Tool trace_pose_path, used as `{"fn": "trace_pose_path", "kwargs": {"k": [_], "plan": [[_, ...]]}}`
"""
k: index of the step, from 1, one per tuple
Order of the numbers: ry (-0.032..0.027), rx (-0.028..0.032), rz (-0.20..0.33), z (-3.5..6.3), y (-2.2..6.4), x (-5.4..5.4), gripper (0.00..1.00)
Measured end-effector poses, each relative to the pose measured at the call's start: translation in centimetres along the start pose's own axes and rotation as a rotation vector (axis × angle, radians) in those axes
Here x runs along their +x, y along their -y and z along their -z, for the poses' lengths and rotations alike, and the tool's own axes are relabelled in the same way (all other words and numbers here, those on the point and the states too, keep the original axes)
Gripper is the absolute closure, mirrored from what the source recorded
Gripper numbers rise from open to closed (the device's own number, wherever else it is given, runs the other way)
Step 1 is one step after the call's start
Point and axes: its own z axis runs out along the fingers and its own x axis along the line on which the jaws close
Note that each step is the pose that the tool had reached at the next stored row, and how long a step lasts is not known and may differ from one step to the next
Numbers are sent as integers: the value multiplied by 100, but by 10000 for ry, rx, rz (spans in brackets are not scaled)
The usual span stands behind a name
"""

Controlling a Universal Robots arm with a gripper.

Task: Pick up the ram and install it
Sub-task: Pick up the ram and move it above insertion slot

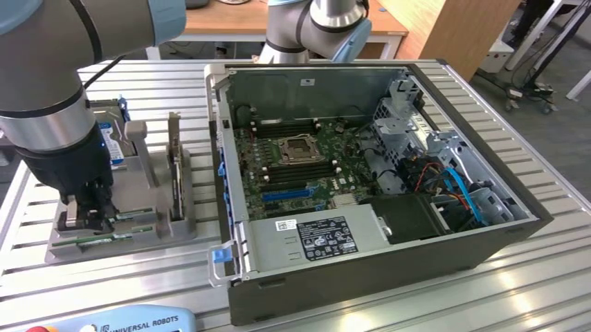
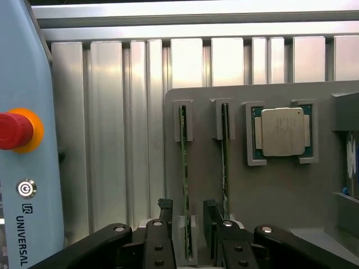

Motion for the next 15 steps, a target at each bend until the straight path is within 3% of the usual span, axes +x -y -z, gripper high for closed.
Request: {"fn": "trace_pose_path", "kwargs": {"k": [7, 15], "plan": [[10, 1, -2, -7, 1, 50, 65], [8, 0, 15, -90, 4, 50, 65]]}}
